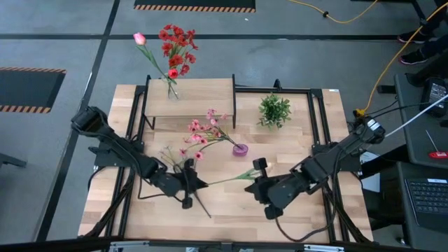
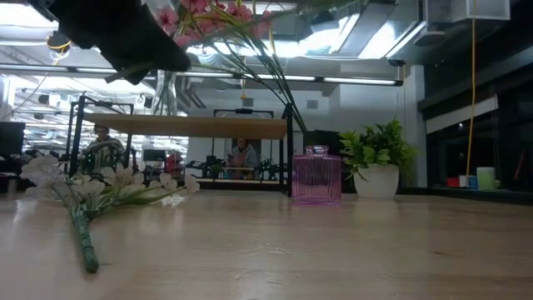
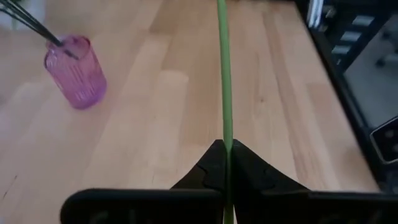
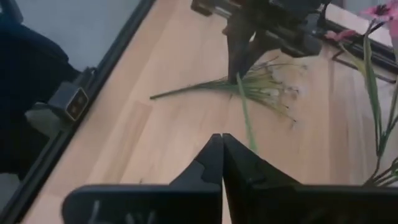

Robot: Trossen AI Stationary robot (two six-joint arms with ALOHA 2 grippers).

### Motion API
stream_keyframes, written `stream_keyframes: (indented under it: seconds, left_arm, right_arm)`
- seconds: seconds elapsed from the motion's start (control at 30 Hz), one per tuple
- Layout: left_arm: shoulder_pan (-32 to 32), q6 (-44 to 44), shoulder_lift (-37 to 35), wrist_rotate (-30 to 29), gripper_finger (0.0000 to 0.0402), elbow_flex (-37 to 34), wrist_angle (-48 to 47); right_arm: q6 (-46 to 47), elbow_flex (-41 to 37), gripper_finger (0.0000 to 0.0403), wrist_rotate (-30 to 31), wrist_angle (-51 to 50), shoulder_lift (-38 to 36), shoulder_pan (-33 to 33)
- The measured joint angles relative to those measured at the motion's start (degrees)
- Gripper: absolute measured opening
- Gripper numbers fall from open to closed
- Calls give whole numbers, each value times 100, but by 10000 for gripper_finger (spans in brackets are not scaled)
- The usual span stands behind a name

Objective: Pick and place flowers into a vace then onto a shelf
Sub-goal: Put the yellow tulip into the violet vase

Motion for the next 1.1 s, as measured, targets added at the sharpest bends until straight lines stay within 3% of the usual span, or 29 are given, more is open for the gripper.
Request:
stream_keyframes:
  seconds: [0.23, 0.6, 0.9, 1.1]
  left_arm:
    - [20, 329, -337, -440, 3, -698, 1071]
    - [23, 1352, -337, -772, 3, -715, 2025]
    - [317, 1293, -337, -933, 3, -715, 1934]
    - [386, 1289, -337, -676, 3, -715, 1961]
  right_arm:
    - [-315, -1614, 2, -21, 1934, -889, 43]
    - [-558, -3631, 4, -384, 4794, -1344, 154]
    - [-1221, -3711, 5, -488, 5312, -1481, 947]
    - [-1200, -3673, 5, 374, 5094, -1755, 1432]
